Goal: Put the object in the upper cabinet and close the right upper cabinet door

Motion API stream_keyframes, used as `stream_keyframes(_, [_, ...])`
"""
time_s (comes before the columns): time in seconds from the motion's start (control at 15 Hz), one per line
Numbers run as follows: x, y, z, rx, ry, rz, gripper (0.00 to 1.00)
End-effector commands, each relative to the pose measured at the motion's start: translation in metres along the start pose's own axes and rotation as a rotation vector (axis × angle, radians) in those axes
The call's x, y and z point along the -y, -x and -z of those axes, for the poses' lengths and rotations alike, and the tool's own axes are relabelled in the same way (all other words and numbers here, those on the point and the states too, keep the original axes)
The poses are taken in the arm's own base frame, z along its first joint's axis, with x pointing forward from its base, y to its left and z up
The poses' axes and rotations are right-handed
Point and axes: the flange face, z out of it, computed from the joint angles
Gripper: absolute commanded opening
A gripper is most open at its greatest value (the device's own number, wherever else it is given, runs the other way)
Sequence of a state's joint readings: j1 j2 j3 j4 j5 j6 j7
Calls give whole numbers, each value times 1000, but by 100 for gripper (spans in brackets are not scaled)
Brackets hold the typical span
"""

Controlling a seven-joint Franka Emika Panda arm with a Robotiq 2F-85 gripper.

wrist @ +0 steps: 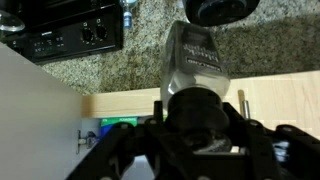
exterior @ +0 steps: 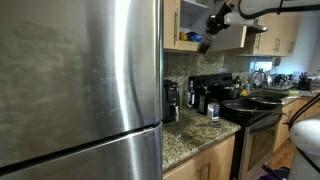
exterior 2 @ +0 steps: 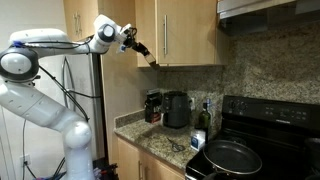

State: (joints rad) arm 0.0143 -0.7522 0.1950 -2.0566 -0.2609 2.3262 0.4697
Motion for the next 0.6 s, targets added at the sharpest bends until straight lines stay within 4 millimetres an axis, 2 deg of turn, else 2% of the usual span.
stream_keyframes(0.0, [-18,-50,-8,-60,20,-192,33])
stream_keyframes(0.2, [-33,-98,-21,-96,38,-366,33])
stream_keyframes(0.33, [-32,-124,-37,-118,28,-492,33])
stream_keyframes(0.4, [-34,-92,-22,-96,45,-399,58])
stream_keyframes(0.53, [-33,-111,-38,-100,37,-461,58])
